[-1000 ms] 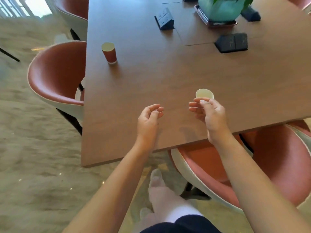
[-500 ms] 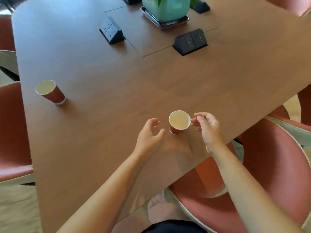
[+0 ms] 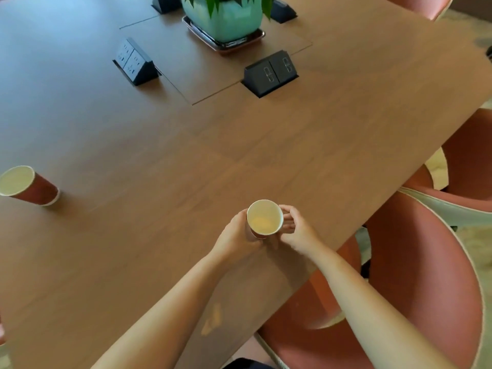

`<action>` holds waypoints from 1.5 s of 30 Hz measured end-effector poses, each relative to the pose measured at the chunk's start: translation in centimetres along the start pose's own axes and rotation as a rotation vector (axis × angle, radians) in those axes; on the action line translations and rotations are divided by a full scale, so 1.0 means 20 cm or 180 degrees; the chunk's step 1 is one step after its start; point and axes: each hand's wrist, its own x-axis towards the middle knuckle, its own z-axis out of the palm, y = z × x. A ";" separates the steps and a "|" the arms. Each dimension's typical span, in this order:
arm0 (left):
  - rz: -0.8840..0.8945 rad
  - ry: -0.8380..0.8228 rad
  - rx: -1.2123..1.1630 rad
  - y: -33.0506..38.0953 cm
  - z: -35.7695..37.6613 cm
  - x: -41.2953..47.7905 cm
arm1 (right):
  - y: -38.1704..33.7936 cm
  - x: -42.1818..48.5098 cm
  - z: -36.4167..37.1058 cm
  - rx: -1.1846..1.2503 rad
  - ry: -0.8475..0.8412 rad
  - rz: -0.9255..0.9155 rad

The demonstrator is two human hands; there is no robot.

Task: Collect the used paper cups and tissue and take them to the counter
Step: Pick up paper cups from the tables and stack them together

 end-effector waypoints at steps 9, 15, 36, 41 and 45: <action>-0.0025 -0.0235 0.0123 -0.03 -0.05 0.00 | -0.02 -0.05 0.06 -0.0144 -0.0296 -0.0241; 0.0147 -0.0072 0.0195 -0.09 -0.25 -0.11 | -0.25 -0.12 0.15 -0.0232 -0.0617 -0.0528; -0.0363 0.1715 -0.0552 -0.78 -0.78 -1.29 | -0.82 -0.60 1.23 -0.0970 -0.2596 -0.1538; -0.0381 0.1831 -0.0668 -0.97 -0.86 -1.57 | -0.86 -0.83 1.49 -0.1022 -0.2632 -0.1613; -0.0358 0.1760 -0.0731 -1.12 -0.93 -1.77 | -0.88 -0.99 1.68 -0.1041 -0.2573 -0.1637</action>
